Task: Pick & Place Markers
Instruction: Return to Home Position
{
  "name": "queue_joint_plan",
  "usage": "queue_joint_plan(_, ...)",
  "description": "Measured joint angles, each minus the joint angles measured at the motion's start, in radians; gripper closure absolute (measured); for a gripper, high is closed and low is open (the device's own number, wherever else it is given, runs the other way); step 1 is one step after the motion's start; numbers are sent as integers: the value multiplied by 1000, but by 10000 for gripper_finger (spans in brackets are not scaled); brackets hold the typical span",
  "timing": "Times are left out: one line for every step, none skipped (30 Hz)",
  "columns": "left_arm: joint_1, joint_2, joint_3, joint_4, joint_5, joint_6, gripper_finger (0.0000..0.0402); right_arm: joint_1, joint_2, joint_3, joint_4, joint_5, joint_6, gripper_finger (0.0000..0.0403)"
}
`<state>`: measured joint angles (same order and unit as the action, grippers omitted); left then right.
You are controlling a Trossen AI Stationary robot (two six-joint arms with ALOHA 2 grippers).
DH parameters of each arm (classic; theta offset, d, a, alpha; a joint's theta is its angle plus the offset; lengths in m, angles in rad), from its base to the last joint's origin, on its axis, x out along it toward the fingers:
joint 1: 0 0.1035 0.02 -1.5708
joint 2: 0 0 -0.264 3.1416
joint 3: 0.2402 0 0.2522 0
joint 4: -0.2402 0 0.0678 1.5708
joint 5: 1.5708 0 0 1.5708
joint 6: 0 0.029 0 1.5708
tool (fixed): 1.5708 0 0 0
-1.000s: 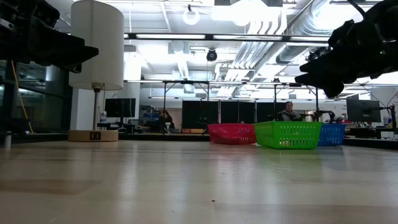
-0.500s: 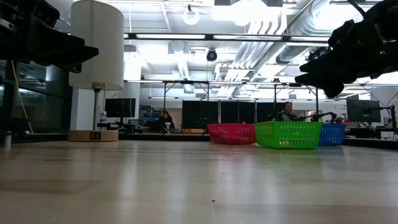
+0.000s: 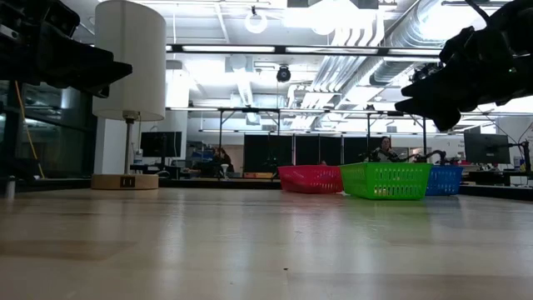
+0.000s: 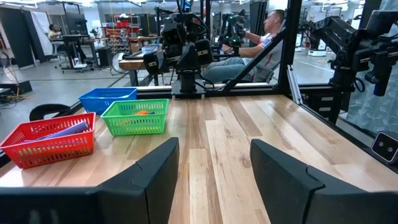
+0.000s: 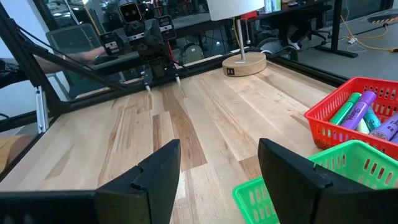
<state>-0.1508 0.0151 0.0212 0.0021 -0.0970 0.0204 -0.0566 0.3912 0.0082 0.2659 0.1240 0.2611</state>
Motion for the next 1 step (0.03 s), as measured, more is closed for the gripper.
queue_joint_plan(0,0,0,0,0,0,206,0,0,0,0,0,0,198)
